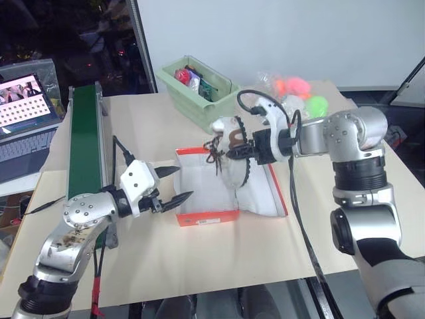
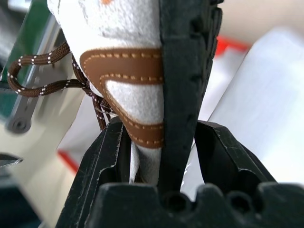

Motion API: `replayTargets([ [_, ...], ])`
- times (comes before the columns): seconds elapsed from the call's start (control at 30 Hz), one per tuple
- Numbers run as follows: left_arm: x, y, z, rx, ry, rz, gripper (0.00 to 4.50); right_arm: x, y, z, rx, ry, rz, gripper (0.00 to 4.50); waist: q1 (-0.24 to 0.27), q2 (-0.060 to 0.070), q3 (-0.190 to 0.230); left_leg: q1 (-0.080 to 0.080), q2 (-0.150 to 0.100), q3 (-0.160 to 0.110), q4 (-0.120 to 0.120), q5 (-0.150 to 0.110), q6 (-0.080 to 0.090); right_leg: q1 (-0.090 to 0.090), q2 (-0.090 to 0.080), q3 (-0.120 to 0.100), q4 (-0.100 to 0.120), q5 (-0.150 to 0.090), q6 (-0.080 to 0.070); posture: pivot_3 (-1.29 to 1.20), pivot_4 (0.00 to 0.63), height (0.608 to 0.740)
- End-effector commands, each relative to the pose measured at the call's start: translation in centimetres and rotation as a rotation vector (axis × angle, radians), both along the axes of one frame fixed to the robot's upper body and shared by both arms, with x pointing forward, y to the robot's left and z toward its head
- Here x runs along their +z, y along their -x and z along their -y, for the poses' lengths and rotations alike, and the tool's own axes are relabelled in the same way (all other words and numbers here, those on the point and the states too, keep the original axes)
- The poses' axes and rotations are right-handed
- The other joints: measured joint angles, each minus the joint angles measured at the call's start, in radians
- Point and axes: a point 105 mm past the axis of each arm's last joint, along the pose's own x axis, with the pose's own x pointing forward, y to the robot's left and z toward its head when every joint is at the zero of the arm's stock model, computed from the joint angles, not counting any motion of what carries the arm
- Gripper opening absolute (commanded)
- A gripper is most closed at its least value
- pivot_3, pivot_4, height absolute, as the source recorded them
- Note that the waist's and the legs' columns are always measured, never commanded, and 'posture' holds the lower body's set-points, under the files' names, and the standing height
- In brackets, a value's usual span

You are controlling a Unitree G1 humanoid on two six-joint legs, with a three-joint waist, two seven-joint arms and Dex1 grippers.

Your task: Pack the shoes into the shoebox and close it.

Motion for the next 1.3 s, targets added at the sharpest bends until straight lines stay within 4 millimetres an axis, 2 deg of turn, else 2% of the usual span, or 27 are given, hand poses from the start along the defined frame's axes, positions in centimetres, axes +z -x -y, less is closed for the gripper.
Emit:
replayTargets([
  [0.03,1.0,0.2,0.7,-0.037,0.009,0.056,3.53,0.0,0.0,-1.2,0.025,-0.016,-0.059,2.30,-0.002,0.000,0.000,0.000,0.000,0.000,0.000,0.000,0.000,0.000,0.000,0.000,0.000,0.000,0.000,0.00,0.150,0.740],
  [0.23,0.7,0.6,0.9,-0.045,0.010,0.047,3.53,-1.9,-1.4,-2.1,-0.020,-0.002,-0.123,2.30,-0.003,0.000,0.000,0.000,0.000,0.001,0.000,0.000,0.000,-0.001,0.000,0.001,0.001,0.000,0.000,0.00,0.150,0.740],
  [0.37,0.6,0.7,1.1,-0.045,0.010,0.048,3.53,-4.2,-2.0,-2.0,-0.040,0.037,-0.173,2.30,-0.002,0.000,0.000,0.000,0.000,0.001,0.000,0.000,0.000,-0.001,0.001,0.001,0.001,0.000,-0.001,0.00,0.150,0.740],
  [0.67,1.0,1.1,1.6,-0.045,0.010,0.069,3.53,-5.6,-2.4,-2.7,-0.015,0.085,-0.179,2.30,-0.004,0.000,0.000,0.000,0.000,0.001,0.000,0.000,0.000,-0.002,0.001,0.001,0.001,0.001,-0.001,0.00,0.150,0.740],
  [0.73,1.0,1.1,1.6,-0.042,0.011,0.071,3.66,-5.5,-2.6,-2.8,-0.014,0.087,-0.169,2.81,-0.004,0.000,0.000,0.000,0.000,0.001,0.000,0.000,0.000,-0.002,0.001,0.001,0.002,0.001,-0.001,0.00,0.150,0.740],
  [0.77,1.0,1.1,1.6,-0.042,0.010,0.071,3.66,-5.3,-2.7,-2.9,-0.012,0.084,-0.156,2.95,-0.004,0.000,0.000,0.000,0.000,0.001,0.000,0.000,0.000,-0.002,0.001,0.001,0.002,0.001,-0.001,0.00,0.150,0.740],
  [0.9,0.9,1.2,1.7,-0.041,0.010,0.071,3.66,-4.2,-3.1,-3.5,-0.002,0.064,-0.111,4.36,-0.004,0.000,0.000,0.000,0.000,0.001,0.000,0.000,0.000,-0.002,0.001,0.001,0.002,0.001,-0.001,0.00,0.150,0.740],
  [1.1,0.9,1.0,1.8,-0.044,0.013,0.076,3.66,-0.9,-3.9,-4.4,0.014,0.033,0.010,4.44,-0.004,0.000,0.000,0.000,0.000,0.001,0.000,0.000,-0.001,-0.002,0.001,0.001,0.002,0.001,-0.001,0.00,0.150,0.740],
  [1.3,1.5,0.5,2.0,-0.033,0.034,0.089,3.66,3.5,-4.6,-4.6,0.035,0.056,0.331,4.44,-0.002,0.000,0.000,0.000,0.000,0.000,0.000,0.000,-0.001,-0.003,0.001,0.001,0.002,0.001,-0.001,0.00,0.150,0.740],
])
